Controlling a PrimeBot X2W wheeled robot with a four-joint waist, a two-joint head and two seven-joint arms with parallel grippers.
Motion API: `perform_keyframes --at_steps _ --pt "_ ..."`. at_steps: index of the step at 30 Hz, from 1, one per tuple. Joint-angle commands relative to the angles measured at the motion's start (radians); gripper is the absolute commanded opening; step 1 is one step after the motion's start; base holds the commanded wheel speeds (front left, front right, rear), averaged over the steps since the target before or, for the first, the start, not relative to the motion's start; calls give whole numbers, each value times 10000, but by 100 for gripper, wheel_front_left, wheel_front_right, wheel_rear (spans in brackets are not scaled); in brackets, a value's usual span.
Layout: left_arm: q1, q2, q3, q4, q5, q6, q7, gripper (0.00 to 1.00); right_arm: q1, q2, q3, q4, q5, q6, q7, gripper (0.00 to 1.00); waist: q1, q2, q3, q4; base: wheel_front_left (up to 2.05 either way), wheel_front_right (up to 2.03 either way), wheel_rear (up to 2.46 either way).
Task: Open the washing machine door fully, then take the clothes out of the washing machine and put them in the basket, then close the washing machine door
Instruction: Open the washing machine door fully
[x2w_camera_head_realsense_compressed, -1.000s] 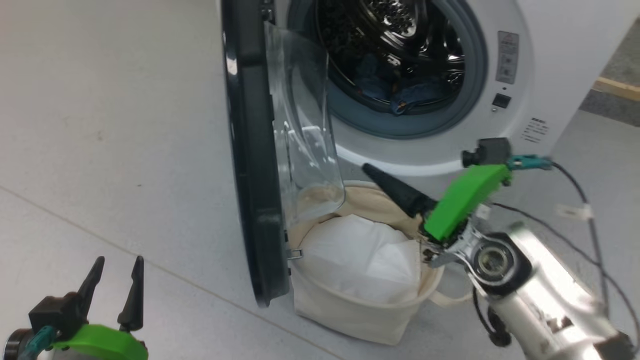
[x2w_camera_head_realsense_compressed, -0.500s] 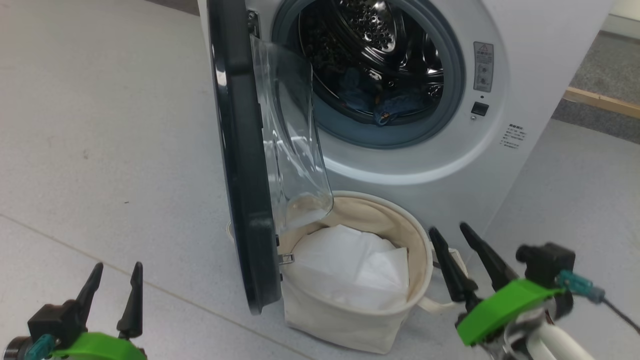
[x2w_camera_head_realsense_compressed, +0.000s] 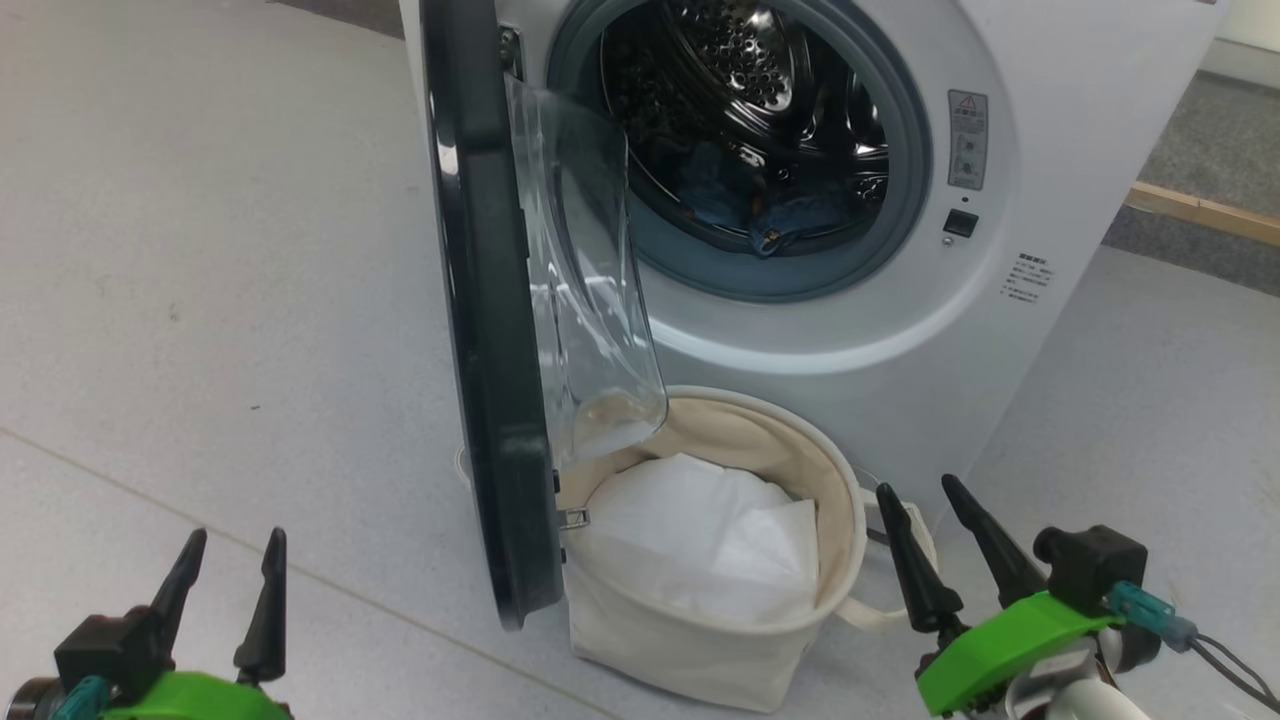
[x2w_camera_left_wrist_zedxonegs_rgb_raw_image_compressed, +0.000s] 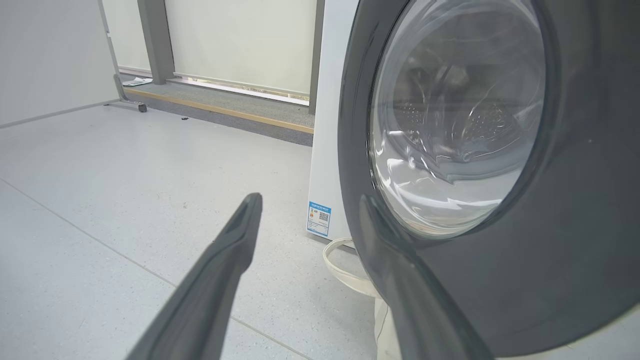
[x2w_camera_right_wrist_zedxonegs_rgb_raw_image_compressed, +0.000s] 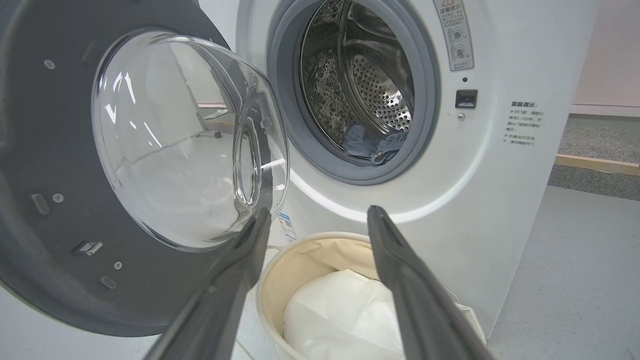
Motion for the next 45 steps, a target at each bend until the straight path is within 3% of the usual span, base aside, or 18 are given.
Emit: perform_keyframes --at_steps 1,27,28,29,38,45 --pt "-282 277 322 -354 -62 72 12 100 -265 -6 40 -224 -109 10 -126 100 0 -1 -8 16 0 0 0" --pt "-306 264 63 -726 -315 213 158 100 -485 279 -22 56 -181 10 -49 100 0 -1 15 -27 0 0 0" --pt "-340 241 61 -827 -333 208 127 91 -486 282 -42 58 -181 10 -50 100 0 -1 15 -26 0 0 0" --pt "-371 206 64 -964 -357 204 93 0 -484 283 -64 58 -181 10 -54 100 0 -1 12 -24 0 0 0" --pt "-705 -385 -351 -3799 -272 113 -109 0 -356 293 -310 2 -110 10 -90 100 0 -1 -41 38 0 0 0" --pt "-999 -970 -2321 -6388 174 -63 586 0 -353 290 -258 -115 -91 10 -41 100 0 -1 -58 -60 0 0 0"
